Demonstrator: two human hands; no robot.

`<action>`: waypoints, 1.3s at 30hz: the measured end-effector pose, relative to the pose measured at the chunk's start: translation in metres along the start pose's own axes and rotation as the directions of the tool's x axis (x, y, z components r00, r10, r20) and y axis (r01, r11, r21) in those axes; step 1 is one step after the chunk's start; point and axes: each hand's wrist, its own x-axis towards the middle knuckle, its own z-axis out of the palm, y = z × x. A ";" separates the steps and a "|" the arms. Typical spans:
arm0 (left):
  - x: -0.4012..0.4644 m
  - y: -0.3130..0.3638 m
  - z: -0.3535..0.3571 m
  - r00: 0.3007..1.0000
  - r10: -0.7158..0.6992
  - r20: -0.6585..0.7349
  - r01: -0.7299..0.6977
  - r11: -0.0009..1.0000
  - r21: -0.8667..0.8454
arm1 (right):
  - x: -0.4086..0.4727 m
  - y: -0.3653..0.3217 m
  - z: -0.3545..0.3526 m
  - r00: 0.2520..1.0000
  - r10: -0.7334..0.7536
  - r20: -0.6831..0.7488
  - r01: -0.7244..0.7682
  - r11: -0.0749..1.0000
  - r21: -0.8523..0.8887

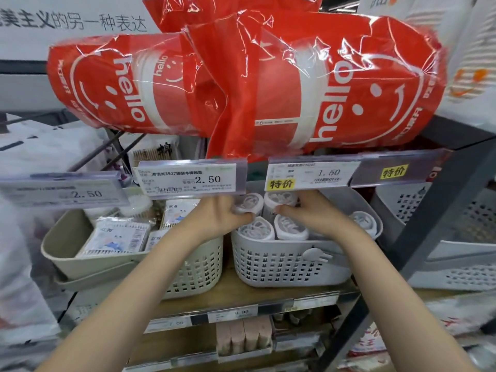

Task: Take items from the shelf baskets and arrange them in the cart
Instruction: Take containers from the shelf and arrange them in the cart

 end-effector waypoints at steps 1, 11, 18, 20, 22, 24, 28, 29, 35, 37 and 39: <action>0.000 -0.001 0.001 1.000 0.023 0.006 -0.023 0.999 0.025 | 0.001 0.001 0.001 1.000 0.005 0.010 -0.004 0.999 -0.035; 0.002 -0.001 0.005 0.995 0.100 -0.006 -0.100 0.995 0.023 | 0.002 0.003 0.004 0.996 -0.086 0.040 0.094 0.948 -0.304; 0.004 -0.004 0.007 0.995 0.099 0.005 -0.099 0.995 0.004 | -0.005 0.005 0.000 0.989 -0.144 0.029 0.140 0.860 -0.491; 0.004 -0.006 0.008 0.997 0.082 -0.007 -0.081 0.996 0.032 | -0.007 0.004 0.001 0.991 -0.129 0.029 0.129 0.889 -0.439; 0.004 -0.008 0.008 0.998 0.058 -0.021 -0.056 0.997 0.053 | -0.008 0.004 0.000 0.992 -0.126 0.021 0.124 0.902 -0.413; 0.004 -0.009 0.008 0.998 0.056 -0.031 -0.055 0.997 0.052 | -0.009 0.003 -0.001 0.992 -0.129 0.005 0.121 0.910 -0.397; 0.004 -0.009 0.006 0.999 0.041 -0.022 -0.039 0.997 0.068 | -0.012 -0.001 -0.002 0.986 -0.166 -0.012 0.146 0.895 -0.421; 0.004 -0.008 0.005 0.999 0.034 -0.022 -0.033 0.997 0.072 | -0.013 -0.002 -0.003 0.985 -0.175 -0.012 0.152 0.886 -0.439; -0.006 0.003 0.001 0.996 -0.033 -0.080 0.042 0.993 0.113 | -0.024 -0.007 -0.002 0.961 -0.240 -0.141 0.130 0.834 -0.536; -0.015 0.009 -0.002 0.993 -0.001 -0.122 0.023 0.983 0.182 | -0.033 -0.009 -0.002 0.923 -0.304 -0.236 0.133 0.828 -0.544; -0.031 0.018 -0.004 0.985 0.085 -0.148 -0.039 0.956 0.292 | -0.046 -0.010 0.001 0.874 -0.373 -0.311 0.159 0.826 -0.541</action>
